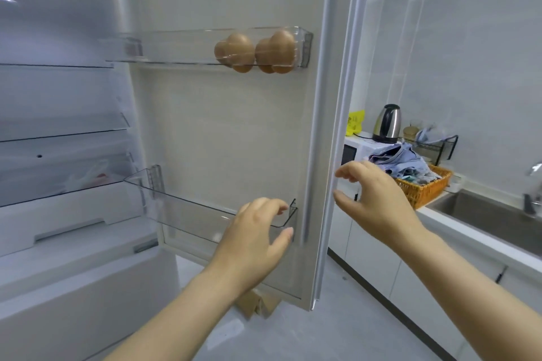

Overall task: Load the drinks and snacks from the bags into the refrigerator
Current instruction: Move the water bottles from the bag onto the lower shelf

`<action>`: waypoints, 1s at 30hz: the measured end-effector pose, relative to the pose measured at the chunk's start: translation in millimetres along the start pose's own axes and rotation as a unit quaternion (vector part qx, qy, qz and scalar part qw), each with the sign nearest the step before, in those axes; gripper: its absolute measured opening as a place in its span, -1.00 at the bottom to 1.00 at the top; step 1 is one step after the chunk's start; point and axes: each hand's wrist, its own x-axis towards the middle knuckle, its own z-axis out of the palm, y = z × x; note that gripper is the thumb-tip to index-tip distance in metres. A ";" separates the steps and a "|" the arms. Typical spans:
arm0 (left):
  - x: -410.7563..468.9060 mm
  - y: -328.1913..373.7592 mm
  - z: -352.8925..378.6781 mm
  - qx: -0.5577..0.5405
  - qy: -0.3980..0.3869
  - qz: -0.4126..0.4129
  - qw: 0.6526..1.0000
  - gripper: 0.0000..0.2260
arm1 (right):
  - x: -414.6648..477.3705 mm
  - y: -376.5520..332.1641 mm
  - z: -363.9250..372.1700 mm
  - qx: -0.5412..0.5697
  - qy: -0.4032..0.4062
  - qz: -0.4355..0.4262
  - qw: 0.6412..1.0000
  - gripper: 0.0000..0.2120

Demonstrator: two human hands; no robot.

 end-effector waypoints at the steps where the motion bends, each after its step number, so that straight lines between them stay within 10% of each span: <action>1: 0.7 4.5 -3.5 -0.011 -0.003 0.009 1.000 -0.73 | -7.5 -2.0 -2.0 -0.004 -0.022 0.033 0.999 -0.68; 15: -2.4 10.8 7.7 -0.149 -0.205 0.147 0.956 -0.58 | -150.6 -74.1 -35.2 -0.105 -0.005 0.425 0.899 -0.52; 30: -125.5 159.2 27.8 -0.332 -0.390 0.307 0.802 -0.57 | -328.1 -220.8 -138.3 -0.174 0.198 0.641 0.721 -0.57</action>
